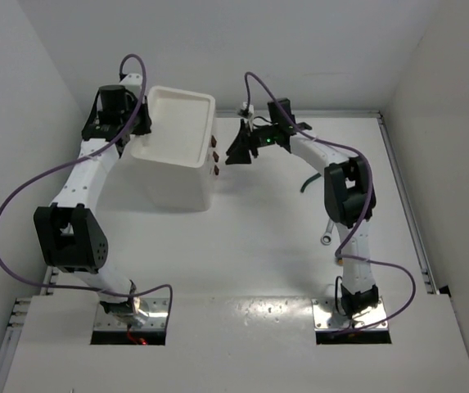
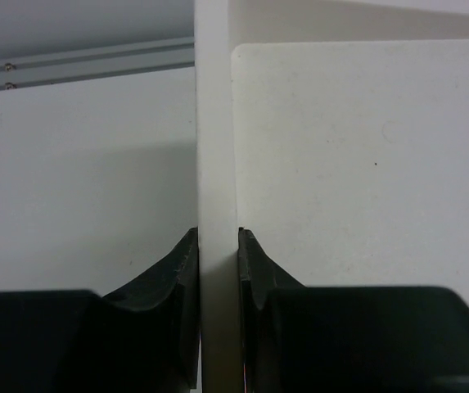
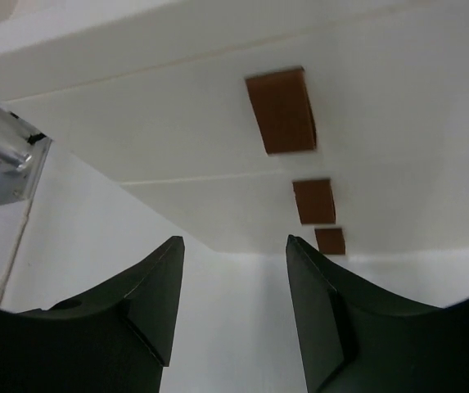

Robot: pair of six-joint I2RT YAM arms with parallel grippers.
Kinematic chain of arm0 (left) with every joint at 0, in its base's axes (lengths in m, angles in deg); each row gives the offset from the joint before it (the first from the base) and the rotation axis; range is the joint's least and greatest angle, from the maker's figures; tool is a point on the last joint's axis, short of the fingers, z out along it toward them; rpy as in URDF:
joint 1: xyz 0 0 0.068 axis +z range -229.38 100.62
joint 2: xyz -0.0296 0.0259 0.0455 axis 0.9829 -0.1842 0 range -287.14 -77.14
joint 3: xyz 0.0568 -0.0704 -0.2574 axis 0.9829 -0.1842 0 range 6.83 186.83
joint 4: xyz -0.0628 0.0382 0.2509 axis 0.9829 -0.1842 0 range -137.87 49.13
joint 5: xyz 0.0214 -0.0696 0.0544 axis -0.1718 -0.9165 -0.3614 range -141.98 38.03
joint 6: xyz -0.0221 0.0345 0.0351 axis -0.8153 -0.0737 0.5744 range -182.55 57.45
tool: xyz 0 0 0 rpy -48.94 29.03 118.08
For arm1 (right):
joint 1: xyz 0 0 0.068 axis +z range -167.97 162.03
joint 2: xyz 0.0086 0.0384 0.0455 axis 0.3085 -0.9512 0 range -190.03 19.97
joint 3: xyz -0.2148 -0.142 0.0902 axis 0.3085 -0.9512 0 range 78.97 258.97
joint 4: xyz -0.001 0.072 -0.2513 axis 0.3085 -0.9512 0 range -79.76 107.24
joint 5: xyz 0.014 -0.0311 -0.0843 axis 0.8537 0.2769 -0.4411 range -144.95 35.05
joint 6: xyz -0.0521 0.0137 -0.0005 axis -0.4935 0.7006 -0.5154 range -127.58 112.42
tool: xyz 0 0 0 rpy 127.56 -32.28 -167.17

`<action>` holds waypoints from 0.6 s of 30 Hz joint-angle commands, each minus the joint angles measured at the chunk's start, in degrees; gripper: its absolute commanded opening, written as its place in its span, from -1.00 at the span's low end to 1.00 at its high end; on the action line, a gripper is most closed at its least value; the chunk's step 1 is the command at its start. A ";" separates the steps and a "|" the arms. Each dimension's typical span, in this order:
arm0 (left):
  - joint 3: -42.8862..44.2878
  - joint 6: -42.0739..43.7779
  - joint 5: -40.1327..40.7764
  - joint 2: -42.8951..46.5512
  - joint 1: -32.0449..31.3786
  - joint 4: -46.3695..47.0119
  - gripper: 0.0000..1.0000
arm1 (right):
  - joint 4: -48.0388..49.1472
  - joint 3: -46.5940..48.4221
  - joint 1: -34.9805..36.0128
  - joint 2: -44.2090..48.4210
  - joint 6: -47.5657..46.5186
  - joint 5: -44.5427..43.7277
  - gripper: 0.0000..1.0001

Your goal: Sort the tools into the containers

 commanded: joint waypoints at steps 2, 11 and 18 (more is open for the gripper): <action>-2.94 -0.84 -8.54 -3.93 -3.23 -12.96 -0.81 | 10.05 -0.25 1.80 0.32 -6.27 0.94 0.11; -2.94 -0.32 -9.25 -4.46 -3.23 -12.97 -0.99 | 14.03 -0.52 2.86 -1.61 -6.81 -6.62 0.26; -2.94 -0.32 -10.39 -5.51 -3.23 -12.97 -1.00 | 16.66 0.62 3.39 -4.33 -3.03 -8.83 0.24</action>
